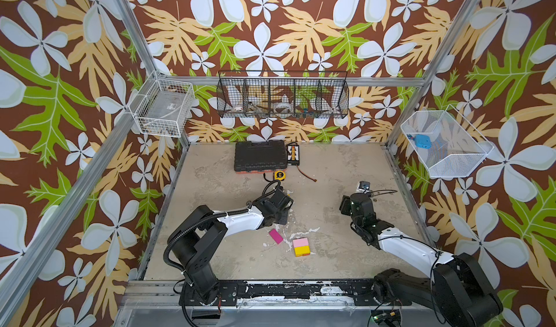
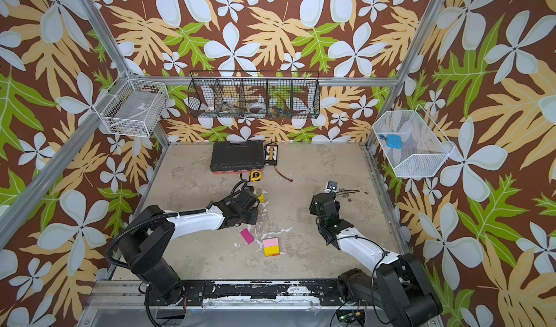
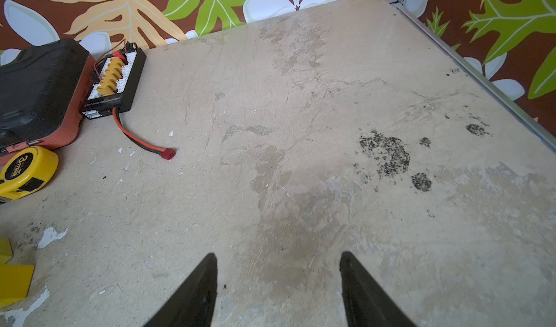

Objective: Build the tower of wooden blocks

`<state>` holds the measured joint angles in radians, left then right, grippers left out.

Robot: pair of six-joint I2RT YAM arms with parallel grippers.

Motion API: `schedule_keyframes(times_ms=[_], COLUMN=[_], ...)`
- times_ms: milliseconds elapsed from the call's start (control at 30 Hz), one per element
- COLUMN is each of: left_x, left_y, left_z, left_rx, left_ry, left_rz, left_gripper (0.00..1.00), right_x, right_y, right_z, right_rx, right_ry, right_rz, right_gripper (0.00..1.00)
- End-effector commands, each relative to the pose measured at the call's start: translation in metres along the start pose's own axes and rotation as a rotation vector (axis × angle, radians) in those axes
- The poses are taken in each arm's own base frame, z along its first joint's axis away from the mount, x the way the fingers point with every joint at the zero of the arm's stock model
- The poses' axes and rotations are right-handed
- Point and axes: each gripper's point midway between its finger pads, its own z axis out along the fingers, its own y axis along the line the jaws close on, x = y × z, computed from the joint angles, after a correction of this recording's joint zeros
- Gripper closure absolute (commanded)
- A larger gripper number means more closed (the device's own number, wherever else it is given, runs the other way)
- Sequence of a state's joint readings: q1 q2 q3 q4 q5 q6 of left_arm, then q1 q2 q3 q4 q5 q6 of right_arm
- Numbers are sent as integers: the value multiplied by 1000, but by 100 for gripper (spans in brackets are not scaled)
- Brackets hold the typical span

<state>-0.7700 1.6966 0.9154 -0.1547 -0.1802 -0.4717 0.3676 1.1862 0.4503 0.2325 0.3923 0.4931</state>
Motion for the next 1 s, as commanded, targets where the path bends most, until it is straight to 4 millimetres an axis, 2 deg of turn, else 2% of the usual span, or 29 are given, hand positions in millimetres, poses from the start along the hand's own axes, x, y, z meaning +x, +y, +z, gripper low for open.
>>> schedule_keyframes(times_ms=[0, 133, 333, 467, 600, 767, 967], left_x=[2, -14, -37, -47, -50, -50, -46], left_y=[11, 13, 19, 10, -3, -17, -34], left_z=[-1, -6, -7, -3, 4, 8, 16], left_rx=[-85, -166, -386, -500, -588, -700, -708], left_ry=[9, -30, -87, -106, -120, -144, -121], left_rz=[24, 40, 108, 170, 236, 314, 371], left_gripper=[97, 99, 100, 100, 100, 100, 100], right_x=[-4, -4, -3, -1, -1, -2, -2], right_y=[1, -1, -5, -20, -34, -36, -39], right_z=[-1, -1, 1, 8, 7, 6, 5], right_rx=[-3, 5, 7, -14, -11, -7, -2], right_ry=[-13, -19, -7, 23, 8, 0, -3], right_rz=[6, 10, 37, 117, 178, 186, 195], right_gripper=[36, 36, 36, 36, 36, 36, 36])
